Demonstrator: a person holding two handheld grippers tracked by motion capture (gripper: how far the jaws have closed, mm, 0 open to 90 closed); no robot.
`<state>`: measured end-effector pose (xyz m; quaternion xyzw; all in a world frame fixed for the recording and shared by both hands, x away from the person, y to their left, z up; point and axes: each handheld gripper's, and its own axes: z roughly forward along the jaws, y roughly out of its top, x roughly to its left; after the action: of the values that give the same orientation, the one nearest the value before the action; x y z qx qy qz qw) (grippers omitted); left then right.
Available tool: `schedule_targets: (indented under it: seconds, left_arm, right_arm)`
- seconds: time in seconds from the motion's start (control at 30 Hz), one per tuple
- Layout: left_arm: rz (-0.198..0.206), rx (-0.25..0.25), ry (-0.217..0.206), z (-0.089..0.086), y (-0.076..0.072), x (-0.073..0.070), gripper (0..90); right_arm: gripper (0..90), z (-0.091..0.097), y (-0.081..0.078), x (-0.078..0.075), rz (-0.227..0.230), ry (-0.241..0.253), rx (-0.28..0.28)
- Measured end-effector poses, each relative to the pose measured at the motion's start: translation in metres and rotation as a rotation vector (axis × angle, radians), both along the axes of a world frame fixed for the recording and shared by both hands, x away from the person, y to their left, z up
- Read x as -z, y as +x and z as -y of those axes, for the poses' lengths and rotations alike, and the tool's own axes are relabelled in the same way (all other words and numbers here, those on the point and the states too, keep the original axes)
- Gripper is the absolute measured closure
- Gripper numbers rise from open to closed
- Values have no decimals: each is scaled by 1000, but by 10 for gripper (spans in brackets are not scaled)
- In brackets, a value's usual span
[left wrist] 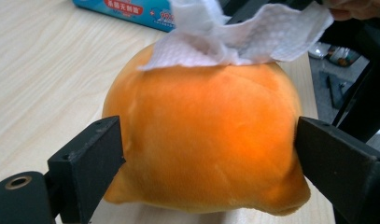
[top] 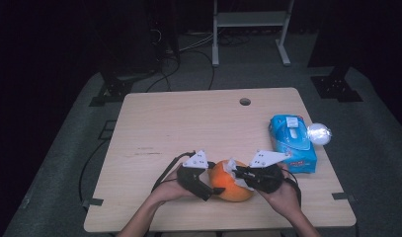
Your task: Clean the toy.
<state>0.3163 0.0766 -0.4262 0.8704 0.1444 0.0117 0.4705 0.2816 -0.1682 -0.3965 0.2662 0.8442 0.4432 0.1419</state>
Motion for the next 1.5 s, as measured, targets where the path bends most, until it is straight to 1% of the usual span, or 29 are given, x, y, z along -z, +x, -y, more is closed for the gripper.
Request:
schedule_targets:
  seconds: [0.1,0.2,0.33,0.4,0.43,0.5,0.53,0.6,0.63,0.67,0.7,0.77,0.8,0.87,0.9,0.97,1.0,1.03,1.07,1.1,1.13,1.17,1.2,1.23,1.3,1.33,1.4,1.5]
  left_arm:
    - [-15,10,7,0,0,2,87]
    - [-43,9,-15,-3,1,1,87]
    - [-49,12,-16,-3,2,3,97]
    - [-39,16,-9,-2,1,5,125]
    - [-29,16,-7,-1,0,5,132]
    - [-10,26,14,0,-2,5,139]
    - [11,40,23,1,-3,6,146]
    - [27,53,29,3,-5,6,156]
    - [38,65,42,4,-7,7,156]
    - [48,71,53,5,-8,7,156]
    - [50,72,58,5,-8,8,156]
    - [48,68,52,4,-8,9,156]
    - [50,71,53,2,-7,10,155]
    - [35,65,47,0,-6,11,154]
    - [32,63,42,0,-6,11,152]
    - [33,67,48,1,-5,6,124]
    - [45,64,40,1,-6,4,113]
    - [63,59,4,1,-7,0,112]
    - [60,50,-17,2,-7,-3,113]
    - [63,39,-27,4,-9,-5,115]
    - [85,39,-6,5,-10,-6,129]
    - [96,37,14,6,-11,-5,138]
    - [94,33,26,7,-11,-2,140]
    - [73,23,19,6,-10,1,140]
    - [55,11,26,4,-7,5,141]
    - [37,2,27,2,-5,7,141]
    - [16,-3,27,-1,-3,9,141]
    - [12,0,31,-2,-2,9,141]
  right_arm:
    - [817,-3,-2,0,-4,-19,-14]
    - [817,-5,-4,1,-7,-24,-19]
    - [818,-5,-3,3,-23,-21,-27]
    - [817,-6,-3,2,-30,-22,-32]
    - [817,-7,-3,1,-27,-20,-33]
    - [817,-10,-6,-2,-9,-22,-36]
    - [817,-12,-8,-4,-5,-15,-45]
    - [817,-18,-11,-6,-10,6,-81]
    - [816,-22,-12,-6,-13,13,-96]
    - [815,-26,-13,-5,-11,8,-111]
    - [815,-29,-13,-5,-10,1,-114]
    - [815,-28,-12,-4,0,-5,-105]
    - [815,-26,-11,-4,-2,-4,-96]
    - [815,-19,-8,-5,22,-23,-54]
    - [816,-14,-6,-4,14,-19,-38]
    - [816,-10,-5,-1,-16,5,-35]
    - [817,-10,-5,1,-21,0,-38]
    - [816,-11,-5,2,-15,-3,-48]
    - [815,-13,-6,3,-32,15,-66]
    - [815,-15,-7,3,-44,25,-82]
    - [814,-18,-8,5,-45,25,-102]
    - [814,-20,-9,5,-37,16,-104]
    - [814,-20,-9,5,-26,9,-100]
    - [814,-19,-8,4,-23,9,-97]
    - [814,-14,-7,3,-28,16,-83]
    - [813,-11,-6,3,-29,17,-78]
    - [813,-5,-5,4,-35,19,-58]
    - [813,6,-2,6,-48,31,-36]
